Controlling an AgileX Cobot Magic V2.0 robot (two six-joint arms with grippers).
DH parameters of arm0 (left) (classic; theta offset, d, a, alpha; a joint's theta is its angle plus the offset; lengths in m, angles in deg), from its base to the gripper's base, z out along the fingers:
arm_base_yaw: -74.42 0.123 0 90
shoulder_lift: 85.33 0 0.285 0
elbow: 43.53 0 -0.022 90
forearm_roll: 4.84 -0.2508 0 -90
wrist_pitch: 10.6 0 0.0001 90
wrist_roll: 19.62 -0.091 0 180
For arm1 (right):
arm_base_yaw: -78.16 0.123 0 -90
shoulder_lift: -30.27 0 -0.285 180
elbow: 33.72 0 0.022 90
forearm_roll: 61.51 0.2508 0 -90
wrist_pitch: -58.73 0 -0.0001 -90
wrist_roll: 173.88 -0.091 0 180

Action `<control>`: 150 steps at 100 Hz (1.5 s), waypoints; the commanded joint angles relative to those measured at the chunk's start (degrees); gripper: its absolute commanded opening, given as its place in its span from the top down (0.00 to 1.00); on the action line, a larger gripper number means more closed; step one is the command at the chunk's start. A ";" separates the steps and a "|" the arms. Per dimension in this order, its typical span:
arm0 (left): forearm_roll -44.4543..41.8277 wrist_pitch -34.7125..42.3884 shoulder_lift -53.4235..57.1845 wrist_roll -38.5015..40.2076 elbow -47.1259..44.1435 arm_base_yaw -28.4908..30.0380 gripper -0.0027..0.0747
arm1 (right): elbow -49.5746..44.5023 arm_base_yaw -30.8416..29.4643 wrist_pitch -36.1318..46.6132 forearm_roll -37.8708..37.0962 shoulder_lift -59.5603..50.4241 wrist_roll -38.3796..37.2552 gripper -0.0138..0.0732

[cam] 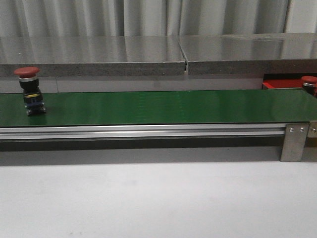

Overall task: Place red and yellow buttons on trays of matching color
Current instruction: 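Set the yellow button on the belt and open the left gripper, then move the right gripper over the red button at the belt end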

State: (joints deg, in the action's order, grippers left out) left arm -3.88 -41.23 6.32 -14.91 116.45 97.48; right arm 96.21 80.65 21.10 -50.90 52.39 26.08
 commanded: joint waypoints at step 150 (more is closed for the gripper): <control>0.55 5.01 21.41 -4.71 -5.25 -23.38 0.99 | 1.42 0.07 4.08 -0.07 0.50 0.51 0.92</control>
State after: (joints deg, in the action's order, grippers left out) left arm -3.88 -40.29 24.38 -19.62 111.04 76.43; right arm 96.21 80.65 21.10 -50.90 52.28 26.08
